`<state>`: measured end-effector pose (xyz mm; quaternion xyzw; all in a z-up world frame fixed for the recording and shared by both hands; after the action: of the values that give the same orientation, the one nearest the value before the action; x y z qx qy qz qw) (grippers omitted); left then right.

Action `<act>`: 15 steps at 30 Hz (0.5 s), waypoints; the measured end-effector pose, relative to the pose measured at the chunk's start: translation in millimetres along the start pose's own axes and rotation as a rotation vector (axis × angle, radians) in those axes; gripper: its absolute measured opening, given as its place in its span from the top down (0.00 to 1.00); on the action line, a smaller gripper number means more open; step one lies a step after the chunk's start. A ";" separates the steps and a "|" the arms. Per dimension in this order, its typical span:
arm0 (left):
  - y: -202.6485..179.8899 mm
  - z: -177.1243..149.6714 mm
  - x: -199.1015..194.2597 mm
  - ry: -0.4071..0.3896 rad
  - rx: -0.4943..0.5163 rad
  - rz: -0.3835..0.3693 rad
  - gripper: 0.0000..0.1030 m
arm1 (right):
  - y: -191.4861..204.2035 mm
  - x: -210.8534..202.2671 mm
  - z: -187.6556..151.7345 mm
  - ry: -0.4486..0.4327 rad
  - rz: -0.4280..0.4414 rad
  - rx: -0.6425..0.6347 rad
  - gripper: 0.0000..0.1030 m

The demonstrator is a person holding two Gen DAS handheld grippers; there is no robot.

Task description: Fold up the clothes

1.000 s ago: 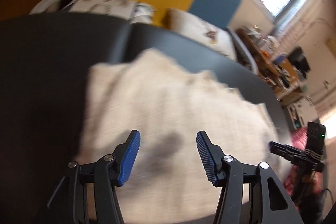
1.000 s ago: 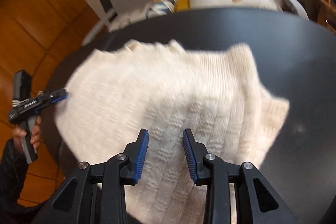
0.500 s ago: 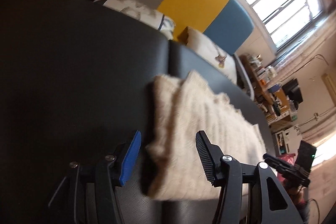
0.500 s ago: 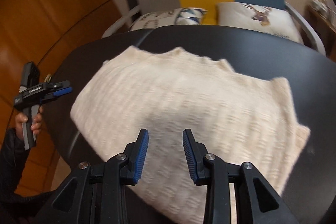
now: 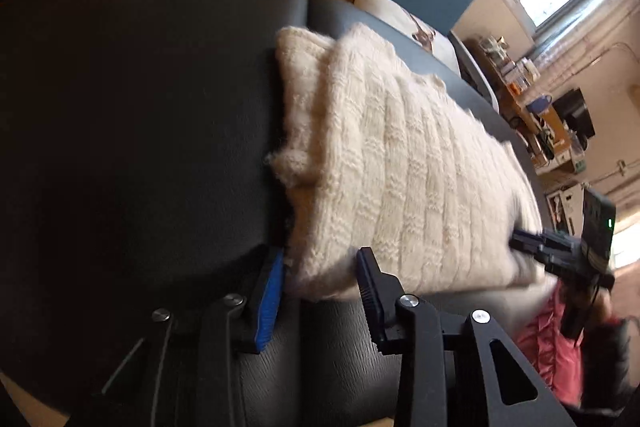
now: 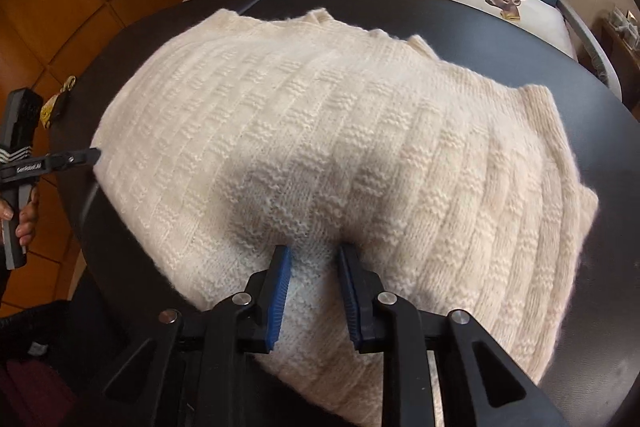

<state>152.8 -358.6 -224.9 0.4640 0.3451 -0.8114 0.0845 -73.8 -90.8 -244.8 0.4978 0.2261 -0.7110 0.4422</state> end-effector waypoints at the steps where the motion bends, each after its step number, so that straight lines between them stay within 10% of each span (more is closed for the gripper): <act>1: -1.7 -6.0 -1.8 0.014 -0.013 -0.020 0.64 | -3.5 -1.9 -0.9 0.003 -0.012 -0.010 0.77; 9: 16.9 31.5 -37.8 -0.133 -0.204 -0.146 0.26 | -10.5 -36.9 11.5 -0.117 0.057 0.082 0.66; 15: 30.6 74.9 0.4 -0.011 -0.308 -0.258 0.24 | -25.6 -29.4 -1.5 -0.089 0.006 0.164 0.66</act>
<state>114.6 -429.2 -215.1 0.3930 0.5212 -0.7557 0.0519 -91.6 -64.8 -221.8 0.5008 0.1457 -0.7472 0.4119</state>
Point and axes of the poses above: each gripper's, at about its wrist camera, not at the fingertips, and x roughly the way its jaws point, y to its left, z to its top, the point moved 4 cm from there along x, roughly the way its jaws point, and after that the axes turned 4 degrees about -x, right-handed, at the moved point
